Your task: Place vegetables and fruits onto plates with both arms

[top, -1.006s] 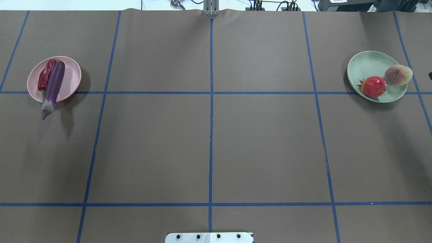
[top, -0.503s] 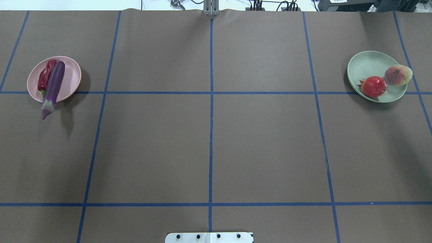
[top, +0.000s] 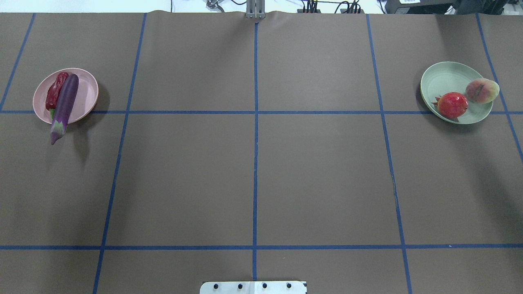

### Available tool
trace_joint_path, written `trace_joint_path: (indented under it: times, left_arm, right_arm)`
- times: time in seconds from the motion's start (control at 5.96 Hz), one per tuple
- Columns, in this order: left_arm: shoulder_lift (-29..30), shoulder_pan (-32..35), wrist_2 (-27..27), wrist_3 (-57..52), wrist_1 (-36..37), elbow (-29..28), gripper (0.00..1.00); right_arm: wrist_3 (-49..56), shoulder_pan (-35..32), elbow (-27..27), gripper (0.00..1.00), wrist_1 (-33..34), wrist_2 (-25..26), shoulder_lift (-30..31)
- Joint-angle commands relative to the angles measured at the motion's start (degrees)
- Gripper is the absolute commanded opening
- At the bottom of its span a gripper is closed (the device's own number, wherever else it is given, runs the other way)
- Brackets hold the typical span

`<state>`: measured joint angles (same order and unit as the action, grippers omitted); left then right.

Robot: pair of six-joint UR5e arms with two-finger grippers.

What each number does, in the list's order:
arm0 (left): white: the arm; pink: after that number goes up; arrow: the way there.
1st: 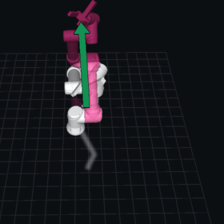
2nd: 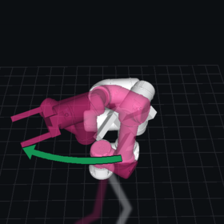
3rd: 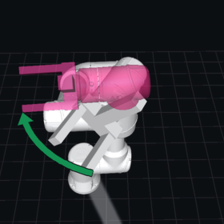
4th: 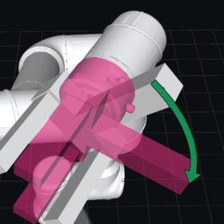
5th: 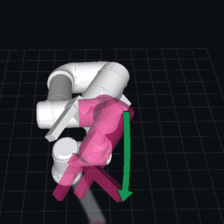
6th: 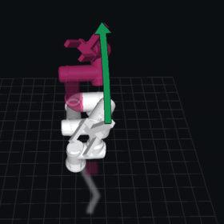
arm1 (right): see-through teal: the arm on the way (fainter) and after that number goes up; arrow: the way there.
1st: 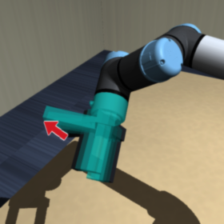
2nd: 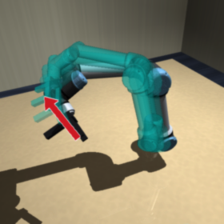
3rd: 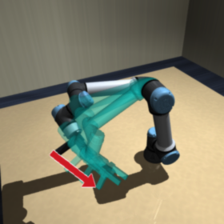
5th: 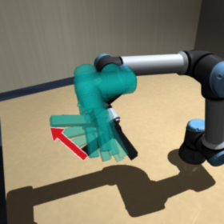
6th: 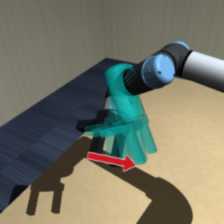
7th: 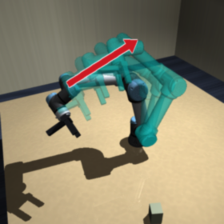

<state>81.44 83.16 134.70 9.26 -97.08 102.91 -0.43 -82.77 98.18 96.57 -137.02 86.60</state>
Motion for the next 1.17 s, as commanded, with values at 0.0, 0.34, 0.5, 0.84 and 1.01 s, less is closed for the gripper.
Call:
trace_joint_path:
  times: [0.0,0.34,0.5,0.84,1.01]
  left_arm:
    - [0.5,0.2,-0.2,0.3,0.2,0.1,1.00]
    - [0.7,0.1,1.3,0.5,-0.4,0.6,1.00]
    - [0.0,0.2,0.9,1.4,-0.2,2.9,1.00]
    - [-0.1,0.2,-0.9,2.2,-0.2,2.7,1.00]
    - [0.5,0.1,-1.0,3.7,-0.2,2.6,1.00]
  right_arm:
    - [0.2,0.0,-0.1,1.00,-0.1,0.0,0.4]
    - [0.2,0.0,0.3,1.00,0.0,0.0,0.7]
    - [0.3,0.0,0.3,1.00,-0.1,0.0,0.9]
    - [0.3,0.0,0.3,1.00,-0.1,0.0,0.9]
    - [0.3,0.0,0.3,1.00,-0.1,0.0,0.7]
